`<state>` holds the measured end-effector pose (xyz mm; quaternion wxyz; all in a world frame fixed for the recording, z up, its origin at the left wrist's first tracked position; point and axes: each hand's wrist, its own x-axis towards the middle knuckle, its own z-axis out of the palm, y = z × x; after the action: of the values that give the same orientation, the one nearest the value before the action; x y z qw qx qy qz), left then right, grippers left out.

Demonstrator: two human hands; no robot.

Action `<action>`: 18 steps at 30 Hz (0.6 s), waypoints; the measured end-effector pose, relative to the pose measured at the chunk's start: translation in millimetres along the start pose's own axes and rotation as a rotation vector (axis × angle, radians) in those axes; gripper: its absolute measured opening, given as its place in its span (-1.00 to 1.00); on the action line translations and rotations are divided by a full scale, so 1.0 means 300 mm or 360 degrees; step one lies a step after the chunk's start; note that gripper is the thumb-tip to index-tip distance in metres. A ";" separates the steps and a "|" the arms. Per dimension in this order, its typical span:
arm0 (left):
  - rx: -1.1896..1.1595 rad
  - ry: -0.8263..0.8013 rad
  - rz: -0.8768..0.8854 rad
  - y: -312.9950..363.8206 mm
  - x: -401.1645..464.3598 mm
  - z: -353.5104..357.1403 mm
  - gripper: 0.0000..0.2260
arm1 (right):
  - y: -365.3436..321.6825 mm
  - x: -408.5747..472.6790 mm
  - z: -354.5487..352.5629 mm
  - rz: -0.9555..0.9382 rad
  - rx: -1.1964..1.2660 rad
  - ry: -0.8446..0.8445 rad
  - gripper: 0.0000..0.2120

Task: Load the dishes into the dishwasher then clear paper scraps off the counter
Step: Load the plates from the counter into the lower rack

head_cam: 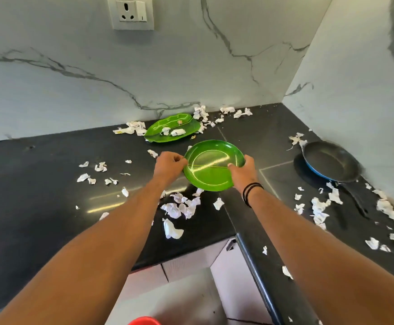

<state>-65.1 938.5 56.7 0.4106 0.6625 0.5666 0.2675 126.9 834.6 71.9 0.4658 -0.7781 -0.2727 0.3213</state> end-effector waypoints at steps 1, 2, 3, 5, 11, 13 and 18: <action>-0.0029 -0.0088 0.0064 0.036 -0.009 0.046 -0.76 | 0.015 -0.011 -0.059 0.0015 0.0055 0.0112 -0.50; -0.0055 -0.0168 0.0107 0.071 -0.023 0.096 -0.76 | 0.029 -0.028 -0.119 0.0026 0.0120 0.0218 -0.58; -0.0076 -0.0228 0.0141 0.104 -0.042 0.145 -0.74 | 0.048 -0.041 -0.176 0.0037 0.0175 0.0313 -0.63; -0.0138 -0.0396 0.0193 0.185 -0.098 0.277 -0.69 | 0.106 -0.083 -0.324 0.0105 0.0244 0.0534 -0.69; -0.0209 -0.1011 0.0315 0.383 -0.413 0.725 -0.75 | 0.364 -0.346 -0.793 0.0323 0.0253 0.1095 -0.93; -0.0219 -0.1225 0.0308 0.406 -0.532 0.873 -0.80 | 0.455 -0.481 -0.925 0.0388 0.0313 0.1267 -0.80; -0.0168 -0.1710 0.0352 0.493 -0.984 1.156 -0.72 | 0.671 -0.927 -1.207 0.0551 0.0460 0.1802 -0.64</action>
<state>234.3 565.5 34.4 0.6441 0.7399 0.1901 -0.0387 245.8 350.2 89.3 0.5804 -0.7900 0.1942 -0.0376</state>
